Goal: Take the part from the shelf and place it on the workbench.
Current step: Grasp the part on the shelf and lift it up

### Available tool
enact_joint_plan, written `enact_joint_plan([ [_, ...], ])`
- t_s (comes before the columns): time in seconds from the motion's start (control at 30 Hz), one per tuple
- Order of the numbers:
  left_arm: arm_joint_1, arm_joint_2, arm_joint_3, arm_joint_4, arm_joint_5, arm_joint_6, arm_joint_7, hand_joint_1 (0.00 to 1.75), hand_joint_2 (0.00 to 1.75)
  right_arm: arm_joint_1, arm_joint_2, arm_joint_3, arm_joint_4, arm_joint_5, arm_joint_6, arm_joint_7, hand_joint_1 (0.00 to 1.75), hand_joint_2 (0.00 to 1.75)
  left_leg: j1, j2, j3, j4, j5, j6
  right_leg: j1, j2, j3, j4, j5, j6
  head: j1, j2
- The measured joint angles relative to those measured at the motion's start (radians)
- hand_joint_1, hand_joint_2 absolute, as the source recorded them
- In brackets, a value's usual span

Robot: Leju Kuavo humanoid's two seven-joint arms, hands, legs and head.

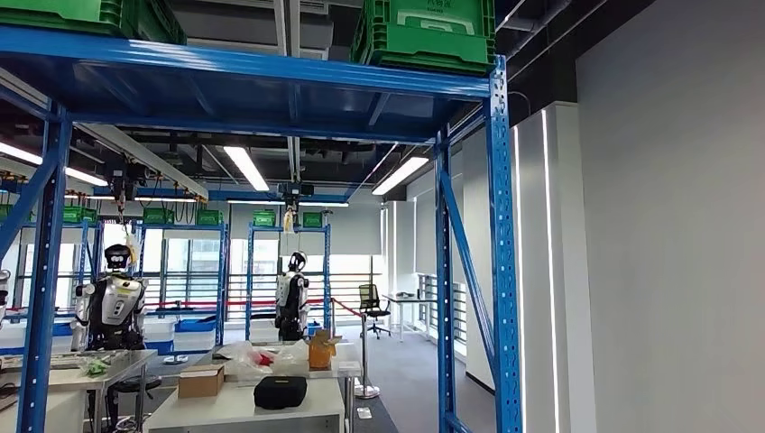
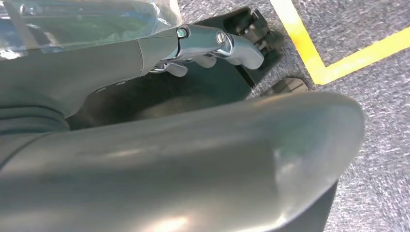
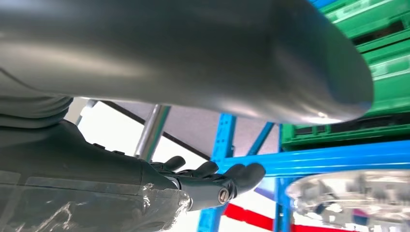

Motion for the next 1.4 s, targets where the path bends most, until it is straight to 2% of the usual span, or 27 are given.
enact_joint_plan([
  [0.07, 0.002, -0.001, 0.001, 0.001, 0.000, 0.000, 0.001, 0.00, 0.00, -0.003, -0.003, -0.003, -0.001, 0.000, -0.001, 0.000, 0.00, 0.00, 0.009, 0.000, 0.026, -0.042, -0.006, -0.001, 0.001, -0.001, -0.012, 0.022, -0.014, 0.010, -0.003, -0.001],
  [0.1, 0.004, -0.002, 0.001, 0.001, 0.000, 0.001, 0.001, 0.00, 0.00, -0.005, -0.004, -0.004, -0.002, 0.001, -0.001, 0.000, 0.00, 0.00, 0.014, 0.000, 0.039, -0.059, -0.008, -0.003, 0.000, -0.001, -0.033, 0.061, -0.030, 0.015, -0.005, -0.001],
  [0.17, 0.007, -0.004, 0.001, 0.002, 0.000, 0.000, 0.001, 0.00, 0.00, -0.004, -0.006, -0.004, -0.001, 0.001, -0.001, 0.000, 0.00, 0.00, 0.015, -0.001, 0.047, -0.061, -0.013, -0.004, -0.004, 0.000, -0.104, 0.179, -0.068, 0.024, -0.009, -0.001],
  [0.2, 0.008, -0.005, 0.002, 0.002, 0.000, 0.000, 0.001, 0.00, 0.00, -0.001, -0.006, -0.003, -0.001, 0.001, 0.000, 0.000, 0.00, 0.00, 0.016, -0.001, 0.052, -0.061, -0.018, -0.005, -0.006, 0.000, -0.138, 0.228, -0.073, 0.028, -0.011, -0.001],
  [0.23, 0.009, -0.006, 0.002, 0.002, 0.000, 0.000, 0.001, 0.00, 0.00, 0.002, -0.006, -0.003, -0.001, 0.001, 0.000, 0.000, 0.00, 0.00, 0.016, -0.001, 0.058, -0.059, -0.024, -0.007, -0.009, 0.000, -0.160, 0.249, -0.062, 0.032, -0.012, -0.001],
  [0.27, 0.010, -0.006, 0.002, 0.002, 0.000, -0.001, 0.001, 0.00, 0.00, 0.004, -0.006, -0.003, -0.001, 0.003, 0.001, 0.000, 0.00, 0.00, 0.017, -0.001, 0.066, -0.057, -0.032, -0.010, -0.011, 0.000, -0.165, 0.234, -0.030, 0.035, -0.012, -0.001],
  [0.33, 0.011, -0.007, 0.003, 0.002, 0.001, -0.002, 0.001, 0.00, 0.00, 0.005, -0.008, -0.005, -0.001, 0.007, 0.002, 0.000, 0.00, 0.00, 0.021, -0.001, 0.083, -0.049, -0.050, -0.019, -0.012, -0.001, -0.131, 0.126, 0.053, 0.039, -0.013, -0.001],
  [0.37, 0.012, -0.007, 0.003, 0.002, 0.002, -0.003, 0.001, 0.00, 0.00, 0.005, -0.010, -0.005, -0.001, 0.010, 0.004, 0.000, 0.00, 0.00, 0.021, -0.001, 0.088, -0.045, -0.060, -0.026, -0.011, -0.001, -0.109, 0.075, 0.077, 0.038, -0.013, -0.001],
  [0.4, 0.012, -0.007, 0.003, 0.003, 0.002, -0.003, 0.000, 0.00, 0.00, 0.005, -0.011, -0.006, -0.001, 0.013, 0.006, 0.000, 0.00, 0.00, 0.020, -0.001, 0.088, -0.042, -0.067, -0.033, -0.010, 0.000, -0.094, 0.042, 0.084, 0.032, -0.012, -0.001],
  [0.43, 0.013, -0.008, 0.003, 0.003, 0.002, -0.003, -0.001, 0.00, 0.00, 0.006, -0.012, -0.008, -0.001, 0.017, 0.008, 0.000, 0.00, 0.00, 0.019, 0.000, 0.087, -0.040, -0.072, -0.039, -0.007, 0.001, -0.087, 0.030, 0.075, 0.024, -0.011, -0.001],
  [0.5, 0.013, -0.008, 0.004, 0.004, 0.003, -0.003, -0.004, 0.00, 0.00, 0.006, -0.014, -0.012, -0.003, 0.025, 0.010, 0.000, 0.00, 0.00, 0.019, 0.001, 0.088, -0.042, -0.078, -0.049, -0.005, 0.004, -0.083, 0.024, 0.064, 0.005, -0.010, -0.001],
  [0.57, 0.013, -0.008, 0.004, 0.004, 0.003, -0.003, -0.005, 0.00, 0.00, 0.006, -0.014, -0.017, -0.004, 0.029, 0.011, 0.000, 0.00, 0.00, 0.022, 0.002, 0.085, -0.022, -0.094, -0.059, -0.007, 0.004, -0.076, 0.019, 0.060, -0.007, -0.008, -0.001],
  [0.63, 0.011, -0.008, 0.004, 0.004, 0.002, -0.003, -0.008, 0.00, 0.00, 0.005, -0.014, -0.020, -0.005, 0.031, 0.011, 0.000, 0.00, 0.00, 0.023, 0.002, 0.038, 0.077, -0.140, -0.067, -0.008, 0.002, -0.066, 0.015, 0.054, -0.017, -0.005, -0.001],
  [0.7, 0.005, -0.008, 0.007, 0.004, 0.001, -0.002, -0.012, 0.00, 0.00, 0.007, -0.014, -0.022, -0.005, 0.036, 0.012, 0.000, 0.00, 0.00, 0.024, 0.002, -0.037, 0.212, -0.182, -0.070, -0.006, 0.000, -0.058, 0.015, 0.047, -0.022, -0.002, -0.001],
  [0.73, 0.002, -0.008, 0.009, 0.004, 0.000, -0.002, -0.014, 0.00, 0.00, 0.008, -0.014, -0.022, -0.005, 0.040, 0.012, 0.000, 0.00, 0.00, 0.024, 0.002, -0.061, 0.246, -0.179, -0.069, -0.005, -0.001, -0.053, 0.015, 0.043, -0.023, -0.001, -0.001],
  [0.77, 0.000, -0.009, 0.011, 0.004, 0.000, -0.002, -0.015, 0.00, 0.00, 0.009, -0.014, -0.022, -0.005, 0.044, 0.012, 0.000, 0.00, 0.00, 0.023, 0.002, -0.067, 0.243, -0.155, -0.066, -0.003, 0.000, -0.046, 0.015, 0.038, -0.023, 0.000, -0.001],
  [0.83, 0.003, -0.009, 0.014, 0.004, 0.001, -0.003, -0.014, 0.00, 0.00, 0.010, -0.014, -0.024, -0.008, 0.053, 0.007, 0.000, 0.00, 0.00, 0.021, 0.001, -0.038, 0.141, -0.065, -0.052, -0.002, 0.003, -0.029, 0.014, 0.027, -0.021, 0.001, -0.001],
  [0.9, 0.008, -0.007, 0.014, 0.006, 0.002, -0.003, -0.014, 0.00, 0.00, 0.010, -0.013, -0.025, -0.012, 0.061, -0.004, 0.000, 0.00, 0.00, 0.012, 0.000, -0.006, 0.042, -0.009, -0.033, -0.001, 0.006, -0.019, 0.012, 0.021, -0.014, 0.000, 0.000],
  [0.97, 0.010, -0.007, 0.015, 0.007, 0.002, -0.002, -0.014, 0.00, 0.00, 0.011, -0.013, -0.024, -0.018, 0.065, -0.017, 0.000, 0.00, 0.00, 0.004, 0.000, 0.005, 0.005, -0.013, -0.020, -0.003, 0.006, -0.023, 0.010, 0.021, -0.003, -0.001, 0.000],
  [1.07, 0.010, -0.007, 0.017, 0.007, 0.000, -0.001, -0.014, 0.00, 0.00, 0.004, -0.016, -0.020, -0.032, 0.071, -0.040, 0.000, 0.00, 0.00, 0.008, 0.000, 0.025, -0.034, -0.019, -0.014, -0.005, 0.001, -0.031, 0.017, 0.015, 0.016, -0.002, 0.000],
  [1.13, 0.011, -0.008, 0.018, 0.007, 0.000, -0.001, -0.013, 0.00, 0.00, -0.006, -0.018, -0.015, -0.038, 0.072, -0.049, 0.000, 0.00, 0.00, 0.014, 0.001, 0.037, -0.046, -0.016, -0.011, -0.007, 0.000, -0.068, 0.090, -0.020, 0.024, -0.006, -0.001],
  [1.2, 0.013, -0.009, 0.018, 0.007, -0.001, -0.001, -0.013, 0.00, 0.00, -0.010, -0.019, -0.007, -0.041, 0.072, -0.050, 0.000, 0.00, 0.00, 0.015, 0.001, 0.043, -0.047, -0.020, -0.007, -0.008, 0.000, -0.142, 0.217, -0.062, 0.031, -0.010, -0.001],
  [1.23, 0.014, -0.009, 0.019, 0.007, -0.001, -0.001, -0.013, 0.00, 0.00, -0.009, -0.019, -0.003, -0.042, 0.072, -0.050, 0.000, 0.00, 0.00, 0.015, 0.001, 0.047, -0.047, -0.023, -0.006, -0.009, 0.000, -0.172, 0.260, -0.065, 0.033, -0.011, -0.001],
  [1.27, 0.014, -0.009, 0.019, 0.007, -0.001, -0.001, -0.013, 0.00, 0.00, -0.009, -0.019, 0.001, -0.043, 0.072, -0.050, 0.000, 0.00, 0.00, 0.015, 0.000, 0.053, -0.046, -0.028, -0.007, -0.010, 0.000, -0.186, 0.270, -0.049, 0.034, -0.012, -0.001],
  [1.3, 0.015, -0.009, 0.019, 0.007, -0.001, -0.001, -0.013, 0.00, 0.00, -0.011, -0.019, 0.005, -0.043, 0.072, -0.051, 0.000, 0.00, 0.00, 0.015, 0.000, 0.060, -0.046, -0.033, -0.009, -0.010, 0.000, -0.181, 0.241, -0.014, 0.035, -0.013, -0.001],
  [1.37, 0.016, -0.010, 0.019, 0.007, -0.001, -0.002, -0.013, 0.00, 0.00, -0.015, -0.018, 0.009, -0.045, 0.072, -0.052, 0.000, 0.00, 0.00, 0.014, -0.001, 0.074, -0.045, -0.047, -0.016, -0.009, -0.002, -0.133, 0.115, 0.065, 0.031, -0.013, -0.001],
  [1.4, 0.016, -0.010, 0.019, 0.007, -0.001, -0.002, -0.013, 0.00, 0.00, -0.017, -0.019, 0.011, -0.046, 0.071, -0.052, 0.000, 0.00, 0.00, 0.012, -0.001, 0.077, -0.043, -0.054, -0.021, -0.008, -0.001, -0.109, 0.060, 0.085, 0.027, -0.013, -0.001],
])
